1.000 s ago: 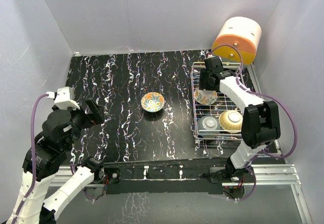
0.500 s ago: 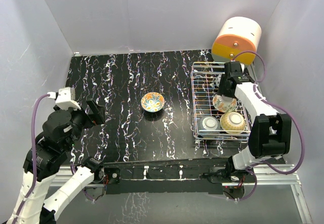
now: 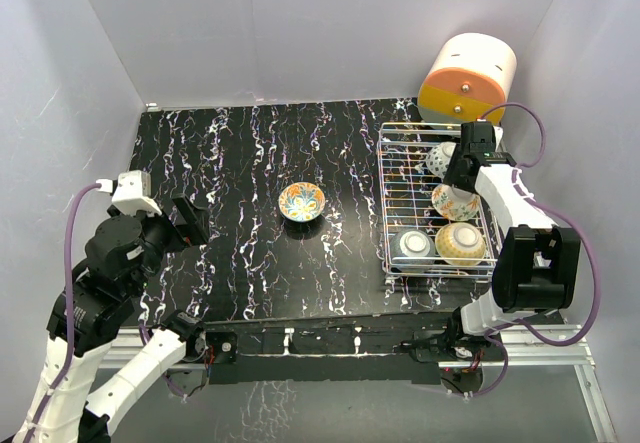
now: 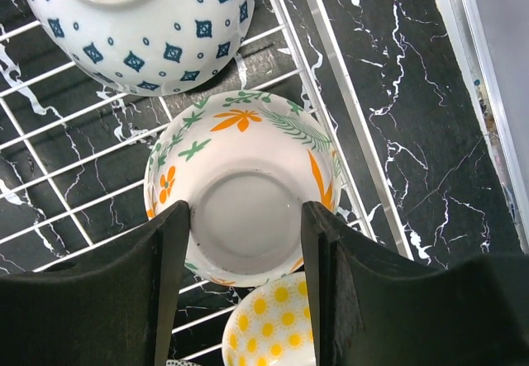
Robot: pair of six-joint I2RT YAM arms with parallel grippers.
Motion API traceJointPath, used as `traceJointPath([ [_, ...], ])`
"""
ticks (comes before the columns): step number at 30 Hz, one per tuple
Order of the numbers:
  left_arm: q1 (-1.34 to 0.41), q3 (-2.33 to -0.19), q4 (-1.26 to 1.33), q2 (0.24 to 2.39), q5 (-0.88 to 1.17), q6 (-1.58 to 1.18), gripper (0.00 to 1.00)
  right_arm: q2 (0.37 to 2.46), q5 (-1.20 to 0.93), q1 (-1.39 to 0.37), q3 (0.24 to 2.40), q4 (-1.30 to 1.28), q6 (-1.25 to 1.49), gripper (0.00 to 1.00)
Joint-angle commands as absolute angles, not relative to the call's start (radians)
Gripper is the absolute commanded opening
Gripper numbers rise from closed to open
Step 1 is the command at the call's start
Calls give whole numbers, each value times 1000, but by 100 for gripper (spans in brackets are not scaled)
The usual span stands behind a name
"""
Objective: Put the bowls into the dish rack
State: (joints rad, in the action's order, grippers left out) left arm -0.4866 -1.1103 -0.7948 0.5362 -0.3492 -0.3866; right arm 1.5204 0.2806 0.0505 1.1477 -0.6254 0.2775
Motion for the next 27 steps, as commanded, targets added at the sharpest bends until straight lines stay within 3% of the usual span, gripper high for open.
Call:
traceJointPath([
  [1,-491,-1118,-782,553,-340,-365,97,1503,315,70,1146,-563,298,45],
  [3,-491,-1120,-783,555,-341,-362,97,1504,299,72,1146,-558,299,46],
  [10,-491,-1116,-783,551,-341,-365,97,1480,240,73,1126,-550,310,79],
  [16,-491,-1114,-781,549,-338,-367,97,1461,173,73,1144,-572,302,97],
  [27,-491,-1100,-762,556,-329,-377,97,1332,111,33,1225,-607,297,99],
])
